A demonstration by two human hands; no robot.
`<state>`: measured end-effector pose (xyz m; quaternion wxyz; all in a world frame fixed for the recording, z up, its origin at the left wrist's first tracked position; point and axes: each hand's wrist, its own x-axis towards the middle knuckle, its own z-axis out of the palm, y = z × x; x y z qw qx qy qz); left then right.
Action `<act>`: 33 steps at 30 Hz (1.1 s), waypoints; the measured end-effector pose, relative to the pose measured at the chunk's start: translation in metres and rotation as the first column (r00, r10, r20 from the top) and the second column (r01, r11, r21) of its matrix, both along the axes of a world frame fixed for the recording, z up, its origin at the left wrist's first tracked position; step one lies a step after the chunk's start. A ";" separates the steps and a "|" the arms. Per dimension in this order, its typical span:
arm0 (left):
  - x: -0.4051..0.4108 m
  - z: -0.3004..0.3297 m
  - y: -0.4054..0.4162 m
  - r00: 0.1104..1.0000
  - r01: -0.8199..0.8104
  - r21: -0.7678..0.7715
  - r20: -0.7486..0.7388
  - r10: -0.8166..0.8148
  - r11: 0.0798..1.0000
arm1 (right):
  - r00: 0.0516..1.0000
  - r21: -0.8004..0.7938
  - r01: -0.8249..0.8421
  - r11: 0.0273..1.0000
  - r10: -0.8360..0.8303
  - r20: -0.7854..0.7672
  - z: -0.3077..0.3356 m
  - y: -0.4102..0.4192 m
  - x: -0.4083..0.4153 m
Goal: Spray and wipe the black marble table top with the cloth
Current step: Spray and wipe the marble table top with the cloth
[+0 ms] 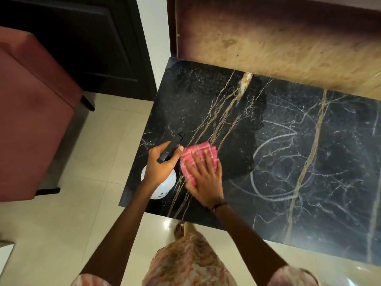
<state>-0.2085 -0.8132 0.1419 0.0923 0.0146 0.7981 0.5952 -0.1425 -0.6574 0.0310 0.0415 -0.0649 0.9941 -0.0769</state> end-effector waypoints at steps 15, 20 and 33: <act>0.080 -0.002 -0.067 0.979 -0.196 0.017 0.063 0.194 0.981 | 0.994 0.041 0.053 0.998 -0.057 0.097 0.010 -0.003 0.007; 0.097 -0.002 -0.078 0.971 -0.232 0.009 0.061 0.231 0.973 | 0.979 -0.033 -0.180 0.983 0.182 0.090 0.006 -0.052 0.054; 0.131 0.009 -0.084 0.957 -0.283 0.020 0.069 0.281 0.959 | 0.985 0.056 -0.034 0.998 0.024 0.169 0.020 -0.031 0.044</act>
